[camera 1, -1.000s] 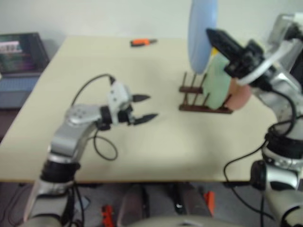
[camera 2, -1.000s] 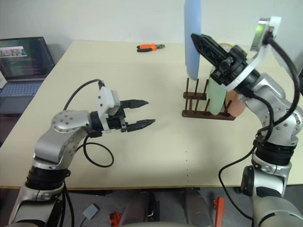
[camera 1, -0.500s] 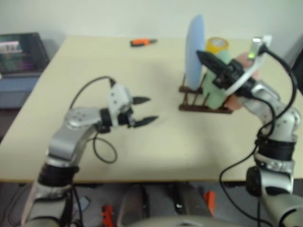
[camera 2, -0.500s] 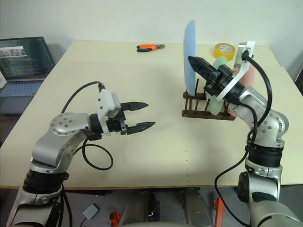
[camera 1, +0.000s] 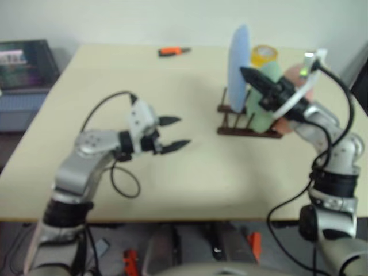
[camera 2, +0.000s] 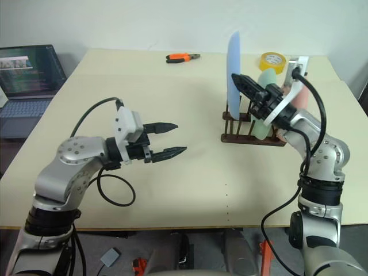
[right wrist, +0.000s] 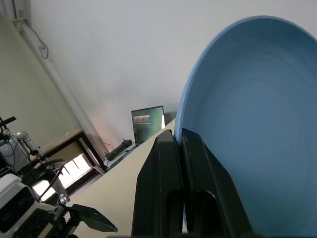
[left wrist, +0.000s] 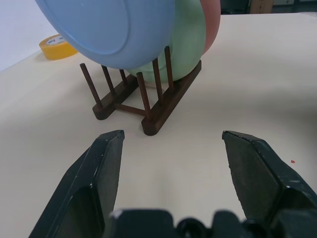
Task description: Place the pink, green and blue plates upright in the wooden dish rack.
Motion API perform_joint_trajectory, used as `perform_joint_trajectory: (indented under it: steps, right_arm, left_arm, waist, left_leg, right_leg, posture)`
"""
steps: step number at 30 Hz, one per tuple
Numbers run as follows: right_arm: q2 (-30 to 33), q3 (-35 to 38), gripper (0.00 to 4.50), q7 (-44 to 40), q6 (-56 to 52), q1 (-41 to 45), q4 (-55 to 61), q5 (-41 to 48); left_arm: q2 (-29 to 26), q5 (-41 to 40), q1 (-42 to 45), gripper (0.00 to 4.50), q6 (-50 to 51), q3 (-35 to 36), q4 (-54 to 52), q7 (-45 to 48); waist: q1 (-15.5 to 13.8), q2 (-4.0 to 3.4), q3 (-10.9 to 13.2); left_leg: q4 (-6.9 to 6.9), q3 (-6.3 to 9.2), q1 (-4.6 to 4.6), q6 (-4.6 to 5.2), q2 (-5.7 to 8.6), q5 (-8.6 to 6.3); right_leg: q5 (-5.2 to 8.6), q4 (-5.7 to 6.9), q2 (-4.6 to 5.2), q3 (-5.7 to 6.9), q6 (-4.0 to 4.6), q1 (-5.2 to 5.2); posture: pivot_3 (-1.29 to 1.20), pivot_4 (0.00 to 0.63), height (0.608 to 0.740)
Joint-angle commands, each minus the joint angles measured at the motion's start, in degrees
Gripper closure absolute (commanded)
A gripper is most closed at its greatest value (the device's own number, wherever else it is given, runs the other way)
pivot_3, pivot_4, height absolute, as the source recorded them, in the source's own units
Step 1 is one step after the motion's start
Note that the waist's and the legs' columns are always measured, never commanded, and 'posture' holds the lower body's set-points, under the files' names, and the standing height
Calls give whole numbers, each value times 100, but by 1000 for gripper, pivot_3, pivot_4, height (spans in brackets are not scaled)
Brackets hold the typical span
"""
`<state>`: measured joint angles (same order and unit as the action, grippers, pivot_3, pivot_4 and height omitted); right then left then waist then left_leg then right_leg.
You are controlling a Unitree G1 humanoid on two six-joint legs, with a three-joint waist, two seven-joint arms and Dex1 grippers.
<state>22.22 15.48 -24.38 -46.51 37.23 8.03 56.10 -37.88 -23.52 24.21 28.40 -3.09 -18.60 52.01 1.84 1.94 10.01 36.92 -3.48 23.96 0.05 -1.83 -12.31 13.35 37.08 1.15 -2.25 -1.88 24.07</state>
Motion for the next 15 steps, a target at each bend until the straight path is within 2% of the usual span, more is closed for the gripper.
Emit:
perform_joint_trajectory:
  steps: [1, 9, 12, 15]
  right_arm:
    - [-24, 110, 4462, 0, 182, 41, 37, -35]
    - [-16, 75, 4462, 13, 178, 52, -86, -184]
    - [-33, 88, 3865, 24, 161, 80, -153, -180]
    - [-25, 78, 2878, 37, 199, 91, -163, -246]
  left_arm:
    - [-62, -70, 13, 996, -21, 122, -220, 10]
    - [-84, -69, 36, 996, -35, 117, -179, 28]
    - [-82, -60, 46, 996, -41, 113, -160, 27]
    - [-81, -65, 44, 996, -40, 118, -171, 24]
  waist:
    - [0, 0, 0]
    - [-2, 0, 0]
    - [-1, 0, 0]
    - [-1, 0, 0]
  left_leg:
    - [0, 0, 0, 0, 0, 0]
    - [0, 1, 0, 0, 0, 0]
    - [0, 1, 0, 0, 0, 0]
    - [0, 0, 0, 0, 0, 0]
  right_leg:
    - [0, 0, 0, 0, 0, 0]
    - [0, 0, 0, 1, 0, 0]
    - [0, 0, 0, 1, -1, 0]
    - [0, 0, 0, 0, -1, 0]
  posture:
    - [0, 150, 740]
    - [0, 150, 740]
    - [0, 150, 740]
    - [0, 150, 740]
